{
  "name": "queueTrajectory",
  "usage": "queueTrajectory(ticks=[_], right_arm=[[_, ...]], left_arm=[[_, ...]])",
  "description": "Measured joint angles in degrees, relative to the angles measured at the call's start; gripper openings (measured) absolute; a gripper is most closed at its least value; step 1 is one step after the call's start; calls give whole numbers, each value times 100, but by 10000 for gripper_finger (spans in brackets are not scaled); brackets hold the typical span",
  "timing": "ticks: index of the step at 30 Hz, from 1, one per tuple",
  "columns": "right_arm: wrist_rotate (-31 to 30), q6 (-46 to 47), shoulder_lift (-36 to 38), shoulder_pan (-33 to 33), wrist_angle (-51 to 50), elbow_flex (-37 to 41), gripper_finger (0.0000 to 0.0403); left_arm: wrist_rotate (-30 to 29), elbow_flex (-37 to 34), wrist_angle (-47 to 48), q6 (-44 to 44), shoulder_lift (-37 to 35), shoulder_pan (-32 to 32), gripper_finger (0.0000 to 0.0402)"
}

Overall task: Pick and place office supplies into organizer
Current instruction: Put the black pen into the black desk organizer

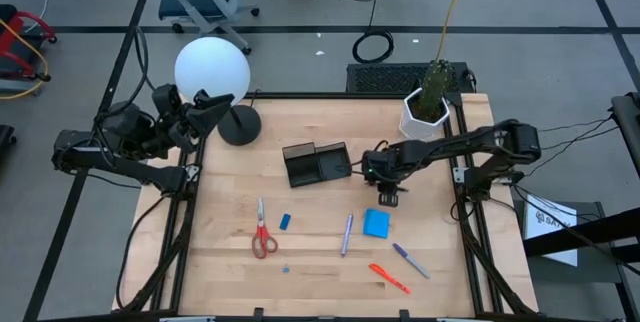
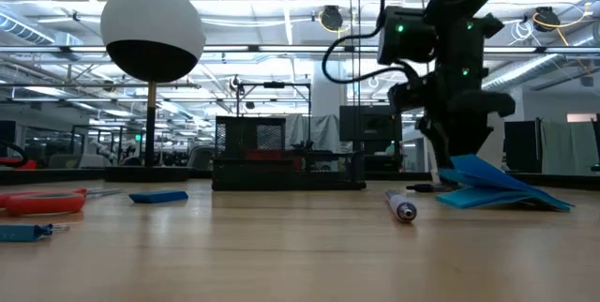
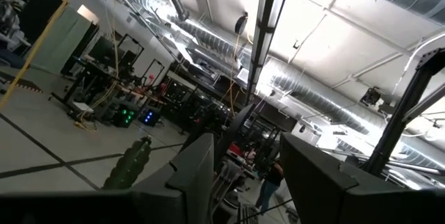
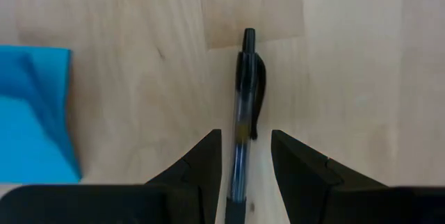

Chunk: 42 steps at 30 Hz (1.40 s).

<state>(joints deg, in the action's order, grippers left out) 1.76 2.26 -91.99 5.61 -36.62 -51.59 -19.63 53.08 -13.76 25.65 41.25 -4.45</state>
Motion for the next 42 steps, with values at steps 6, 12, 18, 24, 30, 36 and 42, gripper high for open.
queueTrajectory(ticks=[6, 12, 18, 24, 30, 36, 42], right_arm=[[177, 31, -419, 9, 152, -29, 116], [188, 155, -377, 10, 277, -10, 116], [238, 148, -383, 71, 238, -13, 105], [279, 143, -388, 87, 242, -15, 46], [321, 136, -390, 114, 240, -13, 25], [505, 136, -241, 268, 242, -4, 25], [676, 162, 383, 505, 214, 17, 20]], left_arm=[[1, 0, 0, 12, 0, -2, 170], [-1, 0, 24, -19, 0, -1, 170], [-35, 0, 26, -137, 0, 0, 170], [-108, 0, 28, -194, 0, -2, 170], [-113, 0, 28, -197, -2, 0, 170], [-155, 0, 28, -197, -1, 0, 170], [-205, -2, 28, -325, 0, -2, 170]])
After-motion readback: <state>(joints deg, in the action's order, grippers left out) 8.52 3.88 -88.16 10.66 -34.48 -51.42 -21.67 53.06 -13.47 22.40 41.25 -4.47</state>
